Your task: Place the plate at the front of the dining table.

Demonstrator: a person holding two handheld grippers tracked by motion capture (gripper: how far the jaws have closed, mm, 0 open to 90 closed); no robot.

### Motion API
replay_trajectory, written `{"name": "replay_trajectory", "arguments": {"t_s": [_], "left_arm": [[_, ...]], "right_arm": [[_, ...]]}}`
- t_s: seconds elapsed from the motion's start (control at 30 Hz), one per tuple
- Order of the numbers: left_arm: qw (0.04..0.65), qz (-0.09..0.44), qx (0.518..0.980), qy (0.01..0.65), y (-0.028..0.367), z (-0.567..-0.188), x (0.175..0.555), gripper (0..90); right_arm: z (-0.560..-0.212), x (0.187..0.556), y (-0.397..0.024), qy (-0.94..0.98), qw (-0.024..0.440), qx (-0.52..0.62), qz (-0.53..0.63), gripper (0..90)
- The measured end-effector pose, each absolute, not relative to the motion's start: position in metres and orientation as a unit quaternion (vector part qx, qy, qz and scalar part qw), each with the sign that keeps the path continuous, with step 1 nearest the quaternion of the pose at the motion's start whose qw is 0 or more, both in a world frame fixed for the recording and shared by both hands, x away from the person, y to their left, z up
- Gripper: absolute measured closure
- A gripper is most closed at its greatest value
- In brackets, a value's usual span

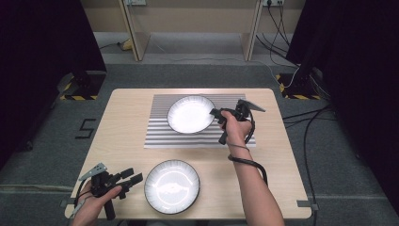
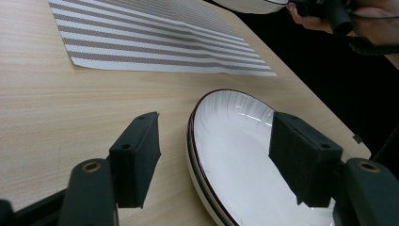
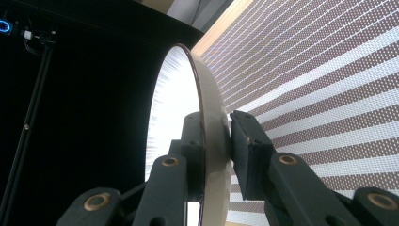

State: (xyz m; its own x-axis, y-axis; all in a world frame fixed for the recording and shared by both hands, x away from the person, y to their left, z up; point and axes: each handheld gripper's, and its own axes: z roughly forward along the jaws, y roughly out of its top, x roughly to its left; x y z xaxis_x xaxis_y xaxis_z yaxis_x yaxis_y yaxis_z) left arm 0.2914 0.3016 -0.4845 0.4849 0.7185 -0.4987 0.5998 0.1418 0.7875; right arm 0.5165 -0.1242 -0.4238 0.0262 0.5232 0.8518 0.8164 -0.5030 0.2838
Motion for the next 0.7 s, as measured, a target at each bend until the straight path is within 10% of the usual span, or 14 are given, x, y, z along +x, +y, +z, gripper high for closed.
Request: {"name": "replay_trajectory", "arguments": {"t_s": [0.7], "left_arm": [[0.561, 0.053, 0.653, 0.507, 0.302, -0.486, 0.293, 33.4]], "right_arm": [[-0.431, 0.533, -0.122, -0.471, 0.142, -0.711, -0.503, 75.3]]}}
